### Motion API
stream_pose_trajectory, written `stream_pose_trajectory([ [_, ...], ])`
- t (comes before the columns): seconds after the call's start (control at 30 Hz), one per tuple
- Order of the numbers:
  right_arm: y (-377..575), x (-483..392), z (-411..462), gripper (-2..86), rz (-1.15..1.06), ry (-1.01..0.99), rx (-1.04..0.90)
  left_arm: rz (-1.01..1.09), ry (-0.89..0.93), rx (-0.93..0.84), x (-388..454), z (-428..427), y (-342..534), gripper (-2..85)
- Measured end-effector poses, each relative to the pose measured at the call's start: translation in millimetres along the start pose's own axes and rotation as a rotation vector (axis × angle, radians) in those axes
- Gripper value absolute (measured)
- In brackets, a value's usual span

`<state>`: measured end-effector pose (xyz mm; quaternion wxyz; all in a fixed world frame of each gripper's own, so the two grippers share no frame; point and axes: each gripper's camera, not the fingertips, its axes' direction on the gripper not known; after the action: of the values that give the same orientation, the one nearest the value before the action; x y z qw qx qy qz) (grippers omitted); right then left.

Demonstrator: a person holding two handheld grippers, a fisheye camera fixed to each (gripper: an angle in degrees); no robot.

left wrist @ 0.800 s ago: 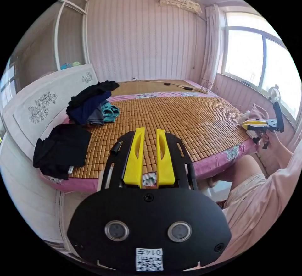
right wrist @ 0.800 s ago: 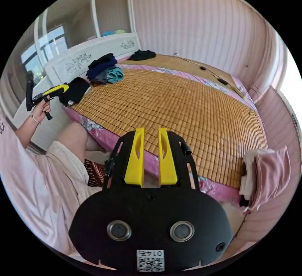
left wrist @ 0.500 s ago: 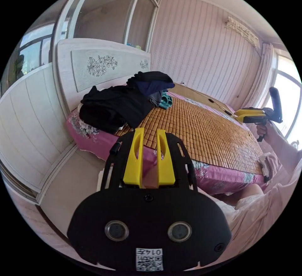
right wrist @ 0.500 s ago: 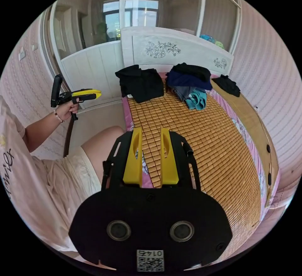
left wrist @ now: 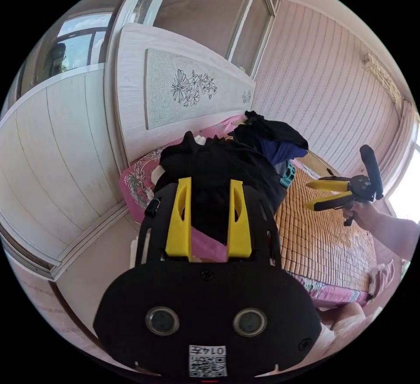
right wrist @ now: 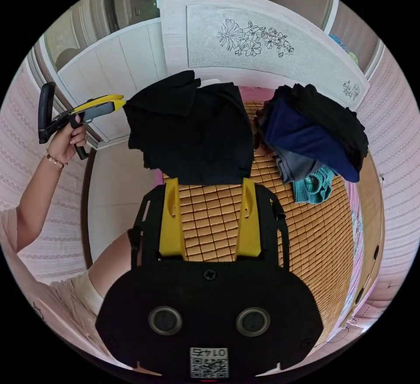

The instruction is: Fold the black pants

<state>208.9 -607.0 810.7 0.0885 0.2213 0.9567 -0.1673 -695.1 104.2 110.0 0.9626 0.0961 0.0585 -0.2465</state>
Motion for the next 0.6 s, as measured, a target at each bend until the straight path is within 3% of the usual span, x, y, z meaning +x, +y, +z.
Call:
stream_pose_trajectory([
  [0.1, -38, 6, 29, 18.2, 0.053, -0.007, -0.081, -0.014, 0.003, -0.117, -7, 25, -18, 12.4],
  [0.2, -61, 9, 47, 15.6, 0.099, -0.115, -0.183, 0.057, -0.084, -0.105, 2, 12, -26, 5.6],
  [0.27, -70, 6, 33, 8.4, 0.110, -0.207, -0.186, 0.073, -0.080, -0.083, 7, -4, -30, 0.6],
  [0.33, -67, -2, 4, 3.1, 0.052, -0.196, -0.113, 0.116, -0.082, -0.007, 22, -35, -37, -0.5],
  [0.47, -30, 0, -100, 1.7, -0.018, -0.281, 0.114, 0.225, 0.051, 0.134, 70, -93, -45, -0.9],
  [0.6, 50, 21, -203, 1.5, 0.061, -0.274, 0.352, 0.456, 0.357, 0.253, 176, -149, -36, -0.9],
])
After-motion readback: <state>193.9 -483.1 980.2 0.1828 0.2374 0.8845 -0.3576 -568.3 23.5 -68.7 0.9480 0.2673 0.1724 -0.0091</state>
